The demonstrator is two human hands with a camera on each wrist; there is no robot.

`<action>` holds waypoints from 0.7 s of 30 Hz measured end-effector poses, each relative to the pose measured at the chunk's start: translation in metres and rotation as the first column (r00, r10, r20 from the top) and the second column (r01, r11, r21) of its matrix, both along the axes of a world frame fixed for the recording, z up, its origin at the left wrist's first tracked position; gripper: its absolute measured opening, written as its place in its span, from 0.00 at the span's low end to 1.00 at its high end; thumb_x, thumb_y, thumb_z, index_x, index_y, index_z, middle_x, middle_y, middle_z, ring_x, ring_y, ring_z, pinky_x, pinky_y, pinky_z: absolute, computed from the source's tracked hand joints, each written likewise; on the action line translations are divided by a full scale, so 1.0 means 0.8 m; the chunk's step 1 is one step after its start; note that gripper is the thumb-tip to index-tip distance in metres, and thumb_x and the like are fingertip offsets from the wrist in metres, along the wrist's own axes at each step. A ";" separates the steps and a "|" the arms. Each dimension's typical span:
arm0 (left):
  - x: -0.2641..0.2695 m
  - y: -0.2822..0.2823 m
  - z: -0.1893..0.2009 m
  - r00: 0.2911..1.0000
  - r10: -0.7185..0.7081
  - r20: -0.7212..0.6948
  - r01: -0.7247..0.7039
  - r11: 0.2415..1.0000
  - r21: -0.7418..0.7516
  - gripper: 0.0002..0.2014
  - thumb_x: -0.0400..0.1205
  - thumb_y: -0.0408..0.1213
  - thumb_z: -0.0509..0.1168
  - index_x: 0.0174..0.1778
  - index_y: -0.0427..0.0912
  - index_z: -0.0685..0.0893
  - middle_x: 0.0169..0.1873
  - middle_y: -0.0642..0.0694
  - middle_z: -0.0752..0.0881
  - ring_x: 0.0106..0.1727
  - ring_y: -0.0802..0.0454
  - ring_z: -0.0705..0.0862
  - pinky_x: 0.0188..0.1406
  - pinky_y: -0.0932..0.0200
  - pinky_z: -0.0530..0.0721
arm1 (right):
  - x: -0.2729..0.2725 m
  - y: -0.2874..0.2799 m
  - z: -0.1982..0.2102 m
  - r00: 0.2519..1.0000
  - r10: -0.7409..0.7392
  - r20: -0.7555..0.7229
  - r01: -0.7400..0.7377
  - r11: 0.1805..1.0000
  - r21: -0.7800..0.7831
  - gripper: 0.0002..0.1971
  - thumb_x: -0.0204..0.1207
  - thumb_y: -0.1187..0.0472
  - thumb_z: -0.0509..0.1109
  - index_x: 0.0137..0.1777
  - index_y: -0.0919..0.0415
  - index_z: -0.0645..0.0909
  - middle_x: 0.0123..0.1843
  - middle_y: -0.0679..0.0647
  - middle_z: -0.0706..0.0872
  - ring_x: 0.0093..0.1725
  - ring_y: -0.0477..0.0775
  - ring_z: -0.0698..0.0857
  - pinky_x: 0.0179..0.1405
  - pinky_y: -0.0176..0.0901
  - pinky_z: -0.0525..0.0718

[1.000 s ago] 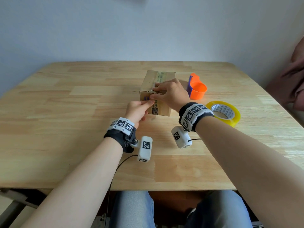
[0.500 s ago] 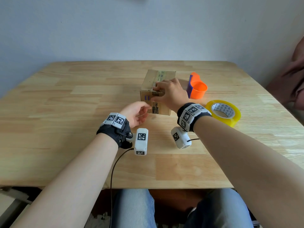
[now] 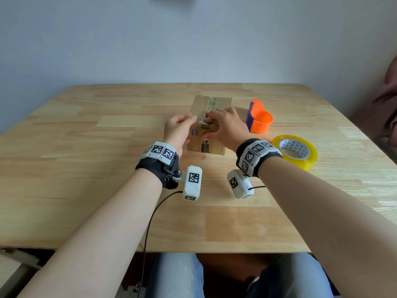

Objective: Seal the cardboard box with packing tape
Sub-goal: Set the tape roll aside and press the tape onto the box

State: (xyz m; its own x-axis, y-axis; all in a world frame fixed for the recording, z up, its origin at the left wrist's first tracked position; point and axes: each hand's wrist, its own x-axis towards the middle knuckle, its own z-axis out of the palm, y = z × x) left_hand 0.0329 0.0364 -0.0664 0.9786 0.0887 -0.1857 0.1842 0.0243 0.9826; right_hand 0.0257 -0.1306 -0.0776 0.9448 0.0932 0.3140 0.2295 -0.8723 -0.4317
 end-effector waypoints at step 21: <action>-0.012 -0.002 -0.003 0.999 -0.045 -0.003 0.045 0.999 0.011 0.08 0.83 0.44 0.76 0.56 0.59 0.88 0.65 0.53 0.88 0.60 0.57 0.84 0.60 0.38 0.91 | 0.006 -0.020 0.003 0.973 0.151 -0.175 -0.126 0.981 0.148 0.37 0.68 0.65 0.85 0.79 0.54 0.77 0.84 0.46 0.72 0.88 0.54 0.56 0.86 0.50 0.58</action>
State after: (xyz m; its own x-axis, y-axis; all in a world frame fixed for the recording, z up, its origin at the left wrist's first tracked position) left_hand 0.0231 0.0348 -0.0687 0.9812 0.0466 -0.1872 0.1872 0.0049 0.9823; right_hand 0.0302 -0.1467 -0.0754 0.9683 0.1963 0.1545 0.2497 -0.7685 -0.5891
